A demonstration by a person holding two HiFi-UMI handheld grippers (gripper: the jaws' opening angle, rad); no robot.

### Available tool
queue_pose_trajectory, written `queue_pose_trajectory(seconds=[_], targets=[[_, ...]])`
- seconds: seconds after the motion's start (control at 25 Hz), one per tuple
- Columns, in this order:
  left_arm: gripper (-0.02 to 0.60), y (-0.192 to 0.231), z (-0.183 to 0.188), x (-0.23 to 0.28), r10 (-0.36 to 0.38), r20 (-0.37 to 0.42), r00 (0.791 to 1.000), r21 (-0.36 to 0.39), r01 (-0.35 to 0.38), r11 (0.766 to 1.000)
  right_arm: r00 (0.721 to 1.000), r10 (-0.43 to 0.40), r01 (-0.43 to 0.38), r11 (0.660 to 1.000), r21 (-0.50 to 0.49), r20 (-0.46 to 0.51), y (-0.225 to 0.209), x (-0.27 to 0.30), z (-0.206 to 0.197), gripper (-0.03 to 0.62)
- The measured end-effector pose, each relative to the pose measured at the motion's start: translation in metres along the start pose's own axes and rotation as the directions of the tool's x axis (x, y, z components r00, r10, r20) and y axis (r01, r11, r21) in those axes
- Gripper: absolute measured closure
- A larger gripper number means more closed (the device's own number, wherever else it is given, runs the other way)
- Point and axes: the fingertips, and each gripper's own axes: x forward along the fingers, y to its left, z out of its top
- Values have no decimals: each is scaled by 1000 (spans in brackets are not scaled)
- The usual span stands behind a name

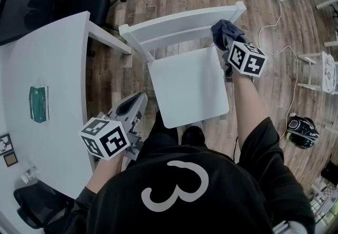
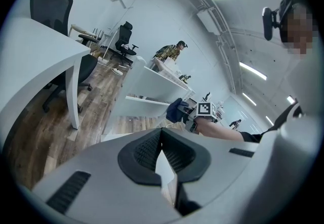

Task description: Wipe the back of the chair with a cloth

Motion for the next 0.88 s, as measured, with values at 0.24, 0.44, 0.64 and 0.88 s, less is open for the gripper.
queue_pose_trajectory(seconds=[0.24,0.44,0.64,0.88], targets=[[568,-5,-2,5,-12,11,1000,-10,12,1000,1000,14,-14,1000,-22,-5,4,-29,-13,540],[568,-8,-5,6,-18,15,1000,-16,19,1000,996,83,-84,996,-33,-35,39,-41,-37,540],[568,-3,-5,1,-7,25,1000,-25,8,1000,975,194,-203,976,-83,-108,96,-35,-67,540],[568,14,0,-12,27,44,999,-42,-25,999,940,298,-322,936,-144,-164,163,-21,-83,540]])
